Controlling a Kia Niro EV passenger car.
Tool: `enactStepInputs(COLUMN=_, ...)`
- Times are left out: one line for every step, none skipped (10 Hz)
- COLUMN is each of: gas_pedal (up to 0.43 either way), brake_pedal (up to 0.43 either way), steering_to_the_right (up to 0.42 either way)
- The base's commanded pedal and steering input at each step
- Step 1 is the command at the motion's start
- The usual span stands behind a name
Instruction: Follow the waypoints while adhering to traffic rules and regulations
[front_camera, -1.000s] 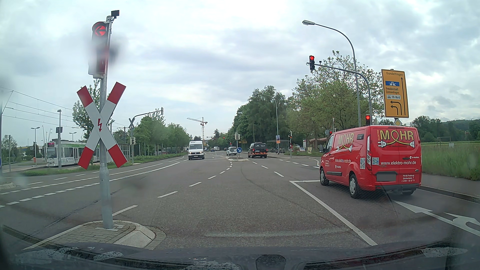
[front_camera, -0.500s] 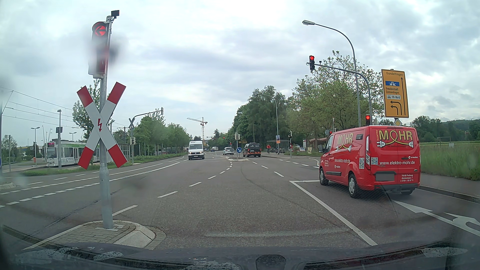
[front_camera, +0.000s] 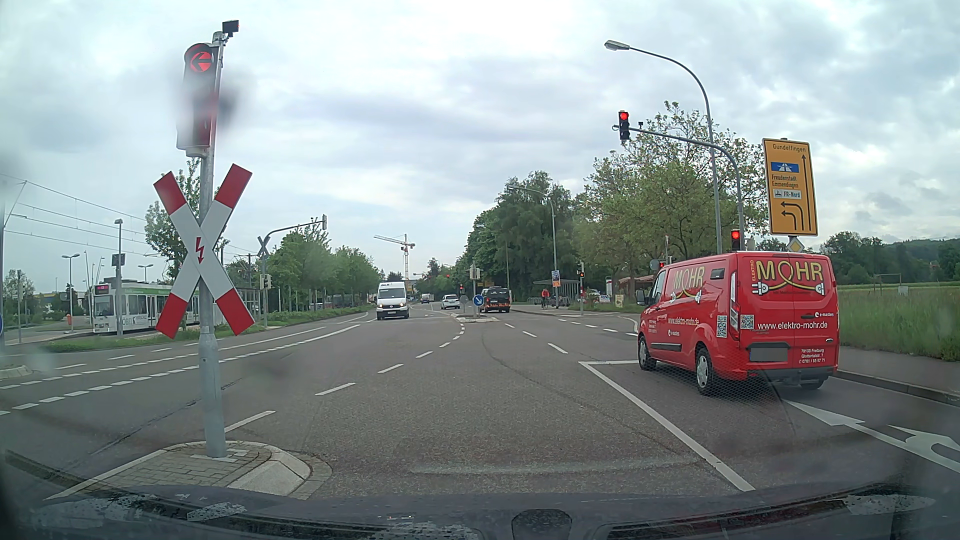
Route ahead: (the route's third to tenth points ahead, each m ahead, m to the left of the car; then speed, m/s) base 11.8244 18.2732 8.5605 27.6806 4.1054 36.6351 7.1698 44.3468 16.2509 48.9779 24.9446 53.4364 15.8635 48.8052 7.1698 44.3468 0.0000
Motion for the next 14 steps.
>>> enactStepInputs(gas_pedal=0.0, brake_pedal=0.201, steering_to_the_right=0.012)
enactStepInputs(gas_pedal=0.0, brake_pedal=0.201, steering_to_the_right=0.012)
enactStepInputs(gas_pedal=0.0, brake_pedal=0.201, steering_to_the_right=0.012)
enactStepInputs(gas_pedal=0.0, brake_pedal=0.201, steering_to_the_right=0.012)
enactStepInputs(gas_pedal=0.0, brake_pedal=0.201, steering_to_the_right=0.012)
enactStepInputs(gas_pedal=0.0, brake_pedal=0.201, steering_to_the_right=0.012)
enactStepInputs(gas_pedal=0.0, brake_pedal=0.201, steering_to_the_right=0.012)
enactStepInputs(gas_pedal=0.0, brake_pedal=0.201, steering_to_the_right=0.012)
enactStepInputs(gas_pedal=0.0, brake_pedal=0.201, steering_to_the_right=0.012)
enactStepInputs(gas_pedal=0.0, brake_pedal=0.201, steering_to_the_right=0.012)
enactStepInputs(gas_pedal=0.0, brake_pedal=0.201, steering_to_the_right=0.012)
enactStepInputs(gas_pedal=0.0, brake_pedal=0.201, steering_to_the_right=0.012)
enactStepInputs(gas_pedal=0.0, brake_pedal=0.201, steering_to_the_right=0.012)
enactStepInputs(gas_pedal=0.0, brake_pedal=0.201, steering_to_the_right=0.012)
